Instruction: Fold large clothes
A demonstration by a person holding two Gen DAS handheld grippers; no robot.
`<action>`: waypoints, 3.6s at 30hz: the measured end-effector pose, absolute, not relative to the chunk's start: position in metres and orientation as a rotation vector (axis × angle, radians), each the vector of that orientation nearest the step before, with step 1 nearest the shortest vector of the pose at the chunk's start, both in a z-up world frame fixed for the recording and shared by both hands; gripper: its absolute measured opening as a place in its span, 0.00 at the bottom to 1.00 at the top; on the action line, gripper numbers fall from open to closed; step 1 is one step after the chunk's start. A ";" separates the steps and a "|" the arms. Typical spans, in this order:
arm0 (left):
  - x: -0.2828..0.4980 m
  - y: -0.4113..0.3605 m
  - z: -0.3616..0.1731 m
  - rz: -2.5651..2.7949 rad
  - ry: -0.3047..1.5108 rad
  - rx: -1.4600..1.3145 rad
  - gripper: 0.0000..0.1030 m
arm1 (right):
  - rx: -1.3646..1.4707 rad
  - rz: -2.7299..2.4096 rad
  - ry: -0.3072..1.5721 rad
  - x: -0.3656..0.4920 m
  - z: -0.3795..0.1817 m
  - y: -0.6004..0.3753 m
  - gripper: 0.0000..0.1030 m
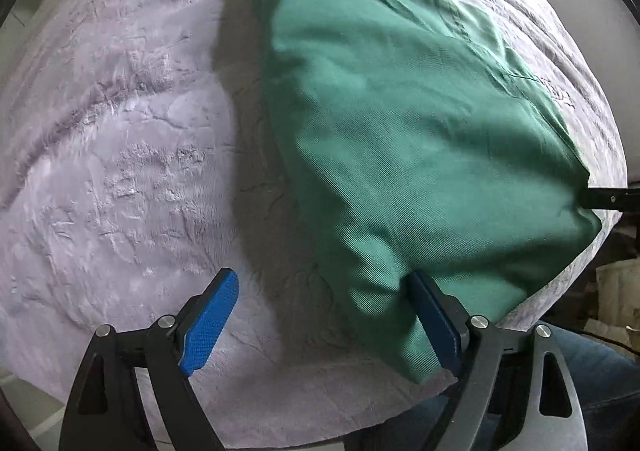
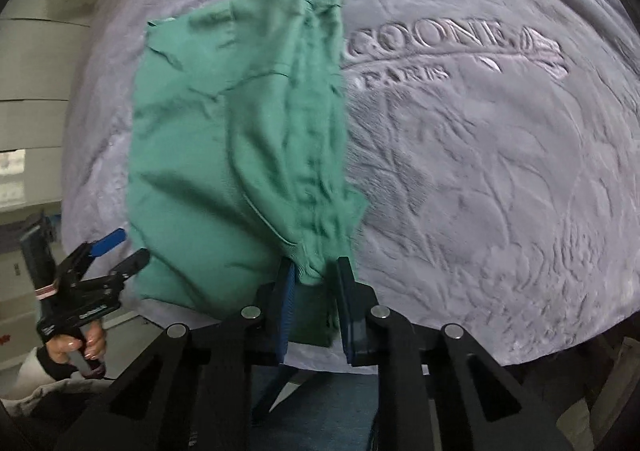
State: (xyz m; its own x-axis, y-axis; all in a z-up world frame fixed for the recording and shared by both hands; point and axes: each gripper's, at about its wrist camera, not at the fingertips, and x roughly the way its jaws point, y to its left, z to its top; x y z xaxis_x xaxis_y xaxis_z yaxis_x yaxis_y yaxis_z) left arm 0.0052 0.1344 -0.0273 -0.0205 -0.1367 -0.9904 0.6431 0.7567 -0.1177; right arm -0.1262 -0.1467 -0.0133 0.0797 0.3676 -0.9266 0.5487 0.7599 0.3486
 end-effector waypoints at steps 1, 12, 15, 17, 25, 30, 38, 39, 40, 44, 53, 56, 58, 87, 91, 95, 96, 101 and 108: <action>0.005 0.134 -0.027 -0.648 1.469 0.438 0.85 | 0.758 -0.164 1.541 -0.126 -0.016 -0.146 0.21; 0.002 0.129 -0.026 -0.575 1.469 0.420 0.95 | 0.621 -0.194 1.584 -0.131 -0.041 -0.125 0.21; 0.000 0.128 -0.025 -0.565 1.465 0.422 0.95 | 0.585 -0.206 1.582 -0.129 -0.050 -0.114 0.21; 0.000 0.127 -0.025 -0.557 1.464 0.421 0.95 | 0.581 -0.210 1.579 -0.130 -0.048 -0.112 0.21; 0.005 0.134 -0.019 -0.533 1.477 0.413 0.95 | 0.568 -0.248 1.589 -0.136 -0.023 -0.109 0.26; 0.013 0.138 -0.001 -0.489 1.443 0.416 0.95 | 0.601 -0.305 1.546 -0.142 0.003 -0.128 0.26; 0.029 0.127 0.034 -0.422 1.387 0.346 1.00 | 0.577 -0.311 1.437 -0.107 0.048 -0.135 0.64; 0.031 0.125 0.036 -0.418 1.382 0.342 1.00 | 0.569 -0.311 1.433 -0.102 0.051 -0.133 0.66; 0.033 0.122 0.040 -0.413 1.378 0.340 1.00 | 0.566 -0.310 1.428 -0.096 0.054 -0.127 0.70; 0.034 0.115 0.049 -0.399 1.367 0.331 1.00 | 0.550 -0.322 1.428 -0.082 0.054 -0.117 0.79; 0.033 0.108 0.053 -0.373 1.346 0.359 1.00 | 0.496 -0.392 1.428 -0.079 0.053 -0.113 1.00; 0.032 0.107 0.054 -0.365 1.342 0.367 1.00 | 0.497 -0.398 1.427 -0.078 0.054 -0.114 1.00; 0.033 0.108 0.056 -0.363 1.339 0.368 1.00 | 0.497 -0.402 1.427 -0.077 0.054 -0.114 1.00; 0.038 0.108 0.055 -0.345 1.356 0.369 1.00 | 0.479 -0.395 1.442 -0.067 0.054 -0.113 1.00; 0.039 0.109 0.055 -0.343 1.358 0.369 1.00 | 0.468 -0.391 1.448 -0.065 0.053 -0.112 1.00; 0.040 0.109 0.054 -0.344 1.359 0.370 1.00 | 0.456 -0.391 1.448 -0.064 0.054 -0.110 1.00; 0.039 0.109 0.054 -0.344 1.359 0.370 1.00 | 0.451 -0.392 1.447 -0.064 0.054 -0.109 1.00; 0.038 0.108 0.054 -0.342 1.361 0.372 1.00 | 0.438 -0.395 1.442 -0.063 0.055 -0.108 1.00; 0.038 0.107 0.055 -0.343 1.358 0.378 1.00 | 0.424 -0.398 1.438 -0.062 0.057 -0.109 1.00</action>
State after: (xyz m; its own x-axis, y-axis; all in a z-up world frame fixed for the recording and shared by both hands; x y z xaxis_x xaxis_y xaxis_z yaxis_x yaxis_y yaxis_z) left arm 0.0382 0.1069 0.0550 0.1796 -0.0204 -0.9835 0.4492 0.8912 0.0636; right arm -0.0623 -0.1085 0.0572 0.0934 -0.0081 -0.9956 0.5047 0.8624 0.0404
